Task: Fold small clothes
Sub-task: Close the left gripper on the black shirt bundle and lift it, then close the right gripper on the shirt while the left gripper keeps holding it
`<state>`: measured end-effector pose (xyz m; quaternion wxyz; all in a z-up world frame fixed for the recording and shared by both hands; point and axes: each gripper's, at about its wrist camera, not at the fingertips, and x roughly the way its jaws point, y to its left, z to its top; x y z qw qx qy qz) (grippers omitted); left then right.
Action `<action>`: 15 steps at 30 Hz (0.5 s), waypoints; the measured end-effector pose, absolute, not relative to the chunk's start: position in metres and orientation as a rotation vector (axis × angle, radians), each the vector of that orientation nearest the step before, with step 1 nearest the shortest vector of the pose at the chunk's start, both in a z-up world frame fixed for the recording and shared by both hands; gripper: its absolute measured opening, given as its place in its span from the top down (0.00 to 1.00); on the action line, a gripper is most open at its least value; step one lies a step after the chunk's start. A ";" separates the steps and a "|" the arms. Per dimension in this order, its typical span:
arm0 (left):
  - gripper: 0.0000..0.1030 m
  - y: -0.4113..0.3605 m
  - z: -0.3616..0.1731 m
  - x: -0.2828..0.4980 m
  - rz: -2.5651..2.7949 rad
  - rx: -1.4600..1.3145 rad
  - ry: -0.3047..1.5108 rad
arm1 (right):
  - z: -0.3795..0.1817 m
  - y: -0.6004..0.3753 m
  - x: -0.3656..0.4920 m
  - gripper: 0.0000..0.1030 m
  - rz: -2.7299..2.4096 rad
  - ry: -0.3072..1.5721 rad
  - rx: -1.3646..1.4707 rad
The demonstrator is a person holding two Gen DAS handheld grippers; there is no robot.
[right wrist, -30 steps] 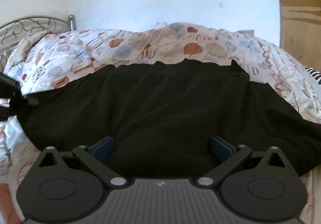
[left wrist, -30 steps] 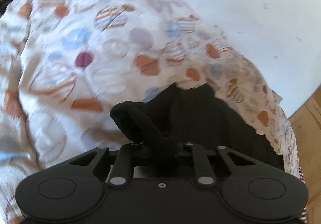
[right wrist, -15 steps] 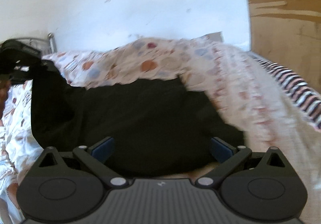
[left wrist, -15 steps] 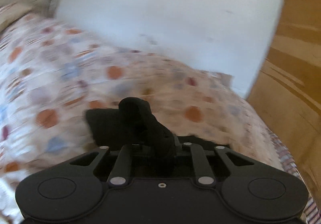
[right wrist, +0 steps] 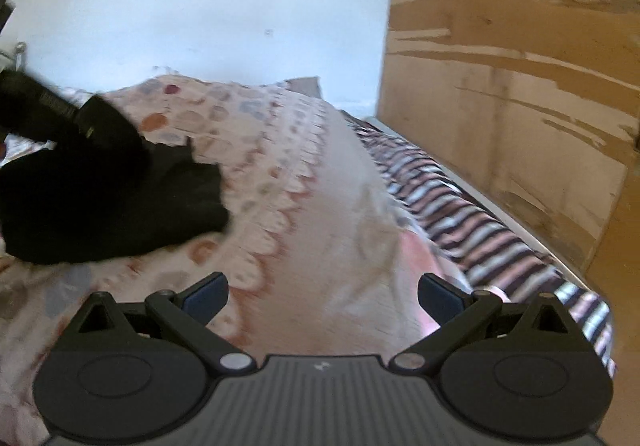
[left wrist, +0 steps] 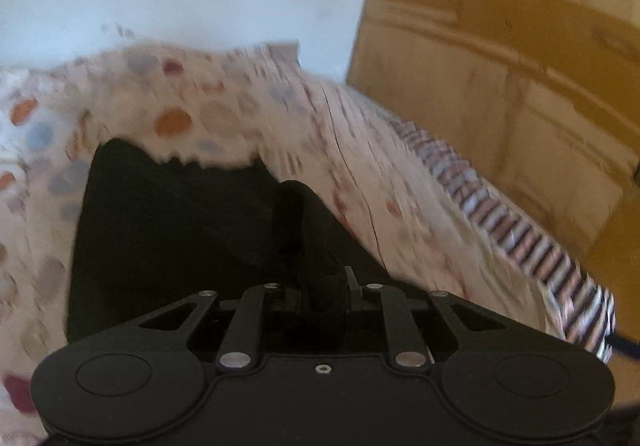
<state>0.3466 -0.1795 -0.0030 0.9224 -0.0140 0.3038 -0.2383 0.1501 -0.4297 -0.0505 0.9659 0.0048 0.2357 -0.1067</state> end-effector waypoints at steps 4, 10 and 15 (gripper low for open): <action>0.76 -0.182 -0.021 0.332 -0.470 -0.033 0.652 | -0.056 -0.435 0.147 0.00 -0.251 0.492 0.025; 0.45 -0.173 -0.021 0.320 -0.534 -0.088 0.667 | -0.060 -0.434 0.150 0.00 -0.243 0.495 0.026; 0.10 -0.163 -0.013 0.296 -0.538 -0.084 0.608 | -0.056 -0.433 0.161 0.00 -0.216 0.495 0.003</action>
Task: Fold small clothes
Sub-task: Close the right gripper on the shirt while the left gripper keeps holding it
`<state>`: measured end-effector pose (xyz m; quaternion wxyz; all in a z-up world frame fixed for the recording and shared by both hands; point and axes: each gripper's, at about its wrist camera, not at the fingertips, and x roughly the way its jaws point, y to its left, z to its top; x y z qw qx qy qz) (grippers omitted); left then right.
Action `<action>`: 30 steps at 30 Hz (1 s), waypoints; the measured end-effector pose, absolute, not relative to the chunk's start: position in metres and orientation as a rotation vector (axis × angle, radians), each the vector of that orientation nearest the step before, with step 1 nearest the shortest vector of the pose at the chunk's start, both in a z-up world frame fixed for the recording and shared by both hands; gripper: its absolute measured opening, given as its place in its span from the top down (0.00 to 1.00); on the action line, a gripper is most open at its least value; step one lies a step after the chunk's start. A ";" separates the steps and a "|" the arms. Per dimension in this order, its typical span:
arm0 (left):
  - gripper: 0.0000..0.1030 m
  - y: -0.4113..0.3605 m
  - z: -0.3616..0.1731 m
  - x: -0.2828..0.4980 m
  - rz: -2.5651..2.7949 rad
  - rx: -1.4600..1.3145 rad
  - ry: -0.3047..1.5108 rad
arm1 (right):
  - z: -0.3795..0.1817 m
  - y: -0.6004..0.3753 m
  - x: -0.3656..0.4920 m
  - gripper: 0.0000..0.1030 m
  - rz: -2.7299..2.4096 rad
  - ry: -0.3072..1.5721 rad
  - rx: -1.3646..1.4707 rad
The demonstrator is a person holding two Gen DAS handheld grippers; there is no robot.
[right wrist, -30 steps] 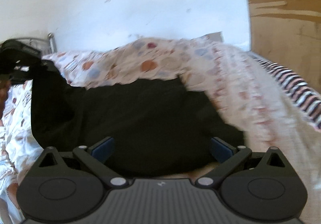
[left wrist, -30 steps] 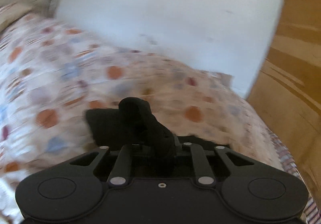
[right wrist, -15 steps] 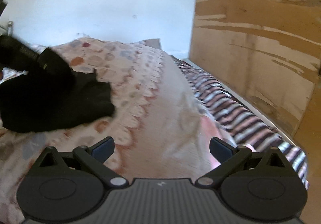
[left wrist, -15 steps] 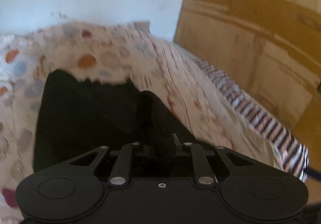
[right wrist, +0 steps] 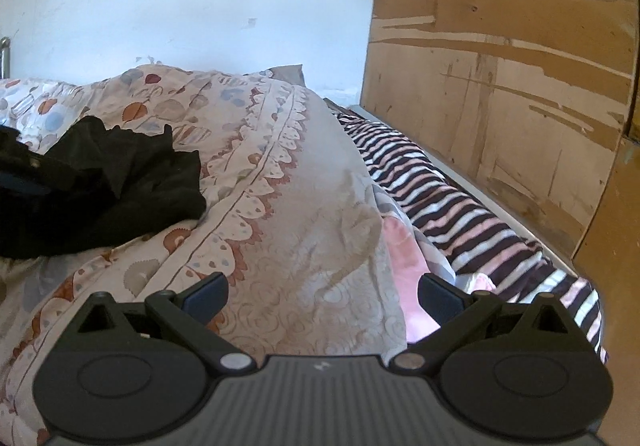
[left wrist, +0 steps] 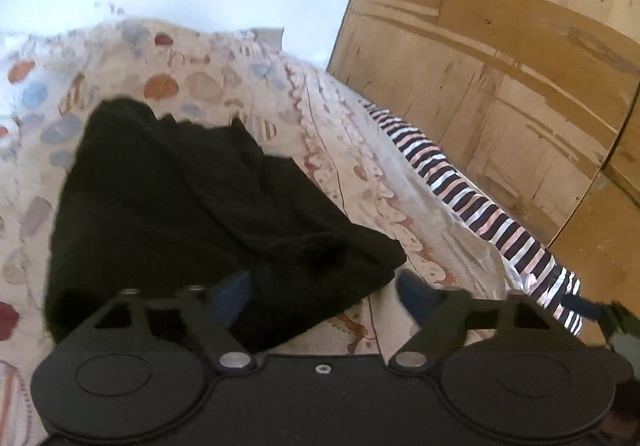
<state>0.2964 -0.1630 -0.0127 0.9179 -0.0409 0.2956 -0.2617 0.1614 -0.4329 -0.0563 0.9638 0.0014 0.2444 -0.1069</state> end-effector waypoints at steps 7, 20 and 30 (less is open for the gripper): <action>0.01 -0.160 -0.009 0.265 -0.437 0.196 0.473 | -0.038 -0.432 0.212 0.00 0.054 0.490 0.123; 0.08 -0.160 -0.033 0.264 -0.386 0.423 0.461 | -0.033 -0.365 0.384 0.26 0.457 0.606 0.203; 0.77 -0.163 -0.037 0.276 -0.488 0.377 0.518 | -0.044 -0.333 0.428 0.53 0.543 0.694 0.177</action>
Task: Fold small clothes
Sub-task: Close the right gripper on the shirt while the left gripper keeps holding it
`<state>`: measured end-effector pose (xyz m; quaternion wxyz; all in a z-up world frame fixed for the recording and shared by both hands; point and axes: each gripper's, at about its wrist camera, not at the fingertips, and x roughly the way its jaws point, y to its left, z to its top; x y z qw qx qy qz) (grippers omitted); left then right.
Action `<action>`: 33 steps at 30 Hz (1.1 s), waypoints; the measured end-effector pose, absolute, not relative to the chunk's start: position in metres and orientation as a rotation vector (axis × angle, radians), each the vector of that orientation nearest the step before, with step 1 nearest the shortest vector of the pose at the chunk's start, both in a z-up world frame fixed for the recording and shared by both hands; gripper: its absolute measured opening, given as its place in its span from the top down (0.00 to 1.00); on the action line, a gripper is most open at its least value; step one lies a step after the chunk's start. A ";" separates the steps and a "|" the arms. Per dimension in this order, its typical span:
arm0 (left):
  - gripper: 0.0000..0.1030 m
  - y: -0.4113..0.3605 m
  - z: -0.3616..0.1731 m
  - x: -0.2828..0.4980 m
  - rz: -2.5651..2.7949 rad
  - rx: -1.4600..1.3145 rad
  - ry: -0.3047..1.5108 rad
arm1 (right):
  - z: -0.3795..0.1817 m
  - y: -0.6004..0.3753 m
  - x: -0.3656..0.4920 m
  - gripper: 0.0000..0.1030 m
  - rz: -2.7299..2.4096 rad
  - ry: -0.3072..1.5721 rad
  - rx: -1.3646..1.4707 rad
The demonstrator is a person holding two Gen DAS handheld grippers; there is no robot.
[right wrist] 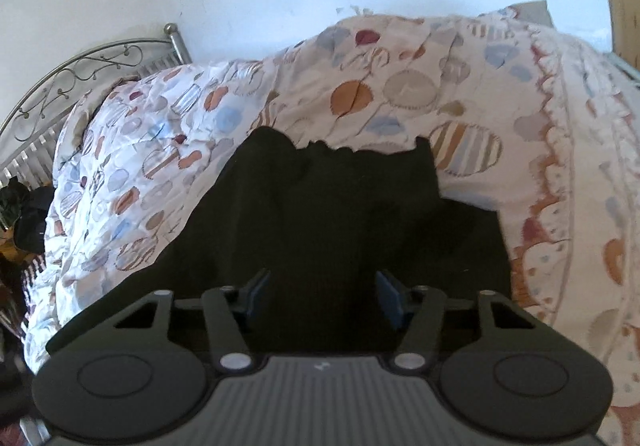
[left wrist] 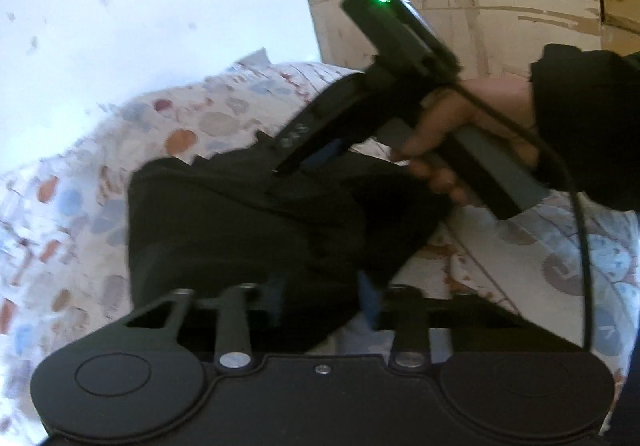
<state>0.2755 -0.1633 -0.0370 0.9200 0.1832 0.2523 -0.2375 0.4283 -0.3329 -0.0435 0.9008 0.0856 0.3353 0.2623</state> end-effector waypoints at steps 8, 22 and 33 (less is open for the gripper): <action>1.00 -0.166 -0.037 0.278 -0.520 0.308 0.539 | -0.046 -0.345 0.436 0.96 0.502 0.678 0.236; 1.00 -0.193 -0.004 0.291 -0.644 0.148 0.518 | -0.004 -0.393 0.416 0.97 0.419 0.540 0.199; 1.00 -0.219 -0.028 0.305 -0.706 0.120 0.598 | -0.031 -0.423 0.414 0.97 0.337 0.600 0.214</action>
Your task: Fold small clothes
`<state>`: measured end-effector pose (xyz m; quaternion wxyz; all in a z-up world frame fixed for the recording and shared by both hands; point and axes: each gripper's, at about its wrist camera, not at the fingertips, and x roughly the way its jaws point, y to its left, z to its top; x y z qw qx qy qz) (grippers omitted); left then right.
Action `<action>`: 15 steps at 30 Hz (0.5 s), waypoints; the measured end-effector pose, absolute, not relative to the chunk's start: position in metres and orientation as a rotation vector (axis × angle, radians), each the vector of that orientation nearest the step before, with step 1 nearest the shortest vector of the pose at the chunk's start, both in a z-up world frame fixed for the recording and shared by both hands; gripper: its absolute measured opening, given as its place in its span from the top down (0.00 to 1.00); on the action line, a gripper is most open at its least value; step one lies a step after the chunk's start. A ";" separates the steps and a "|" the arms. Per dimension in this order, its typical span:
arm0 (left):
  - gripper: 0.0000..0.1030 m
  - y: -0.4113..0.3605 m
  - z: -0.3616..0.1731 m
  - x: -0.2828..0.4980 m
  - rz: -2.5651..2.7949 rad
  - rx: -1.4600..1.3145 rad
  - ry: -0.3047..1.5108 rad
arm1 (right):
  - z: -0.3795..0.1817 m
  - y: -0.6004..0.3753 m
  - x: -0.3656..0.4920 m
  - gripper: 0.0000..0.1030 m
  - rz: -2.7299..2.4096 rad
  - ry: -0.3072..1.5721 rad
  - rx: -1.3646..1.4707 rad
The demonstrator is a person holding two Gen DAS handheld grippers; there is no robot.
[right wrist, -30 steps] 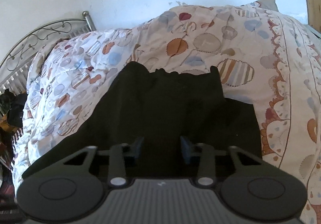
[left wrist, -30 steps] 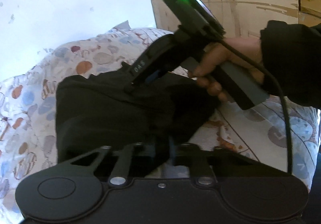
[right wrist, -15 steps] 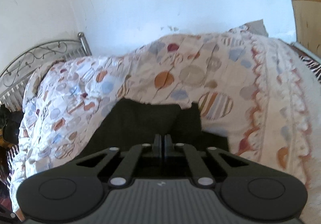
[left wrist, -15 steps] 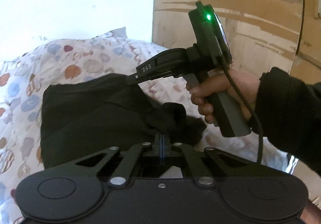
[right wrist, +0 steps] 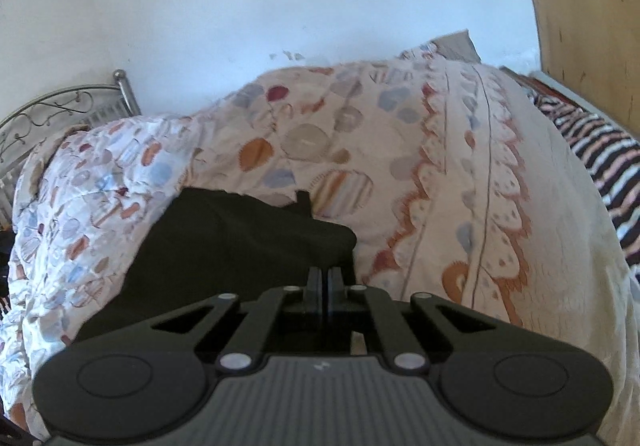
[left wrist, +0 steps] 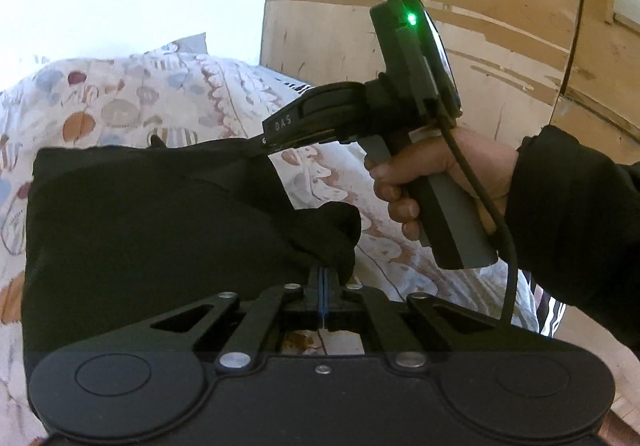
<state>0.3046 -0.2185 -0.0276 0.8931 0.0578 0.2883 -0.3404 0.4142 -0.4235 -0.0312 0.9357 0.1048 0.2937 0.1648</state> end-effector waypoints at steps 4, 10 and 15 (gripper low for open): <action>1.00 -0.217 -0.026 0.305 -0.698 0.107 0.603 | -0.035 -0.418 0.420 0.97 0.332 0.616 0.195; 0.92 -0.209 -0.023 0.304 -0.689 0.056 0.640 | -0.034 -0.416 0.411 0.87 0.321 0.609 0.172; 0.75 -0.201 -0.010 0.303 -0.664 -0.008 0.670 | -0.030 -0.423 0.397 0.64 0.288 0.601 0.146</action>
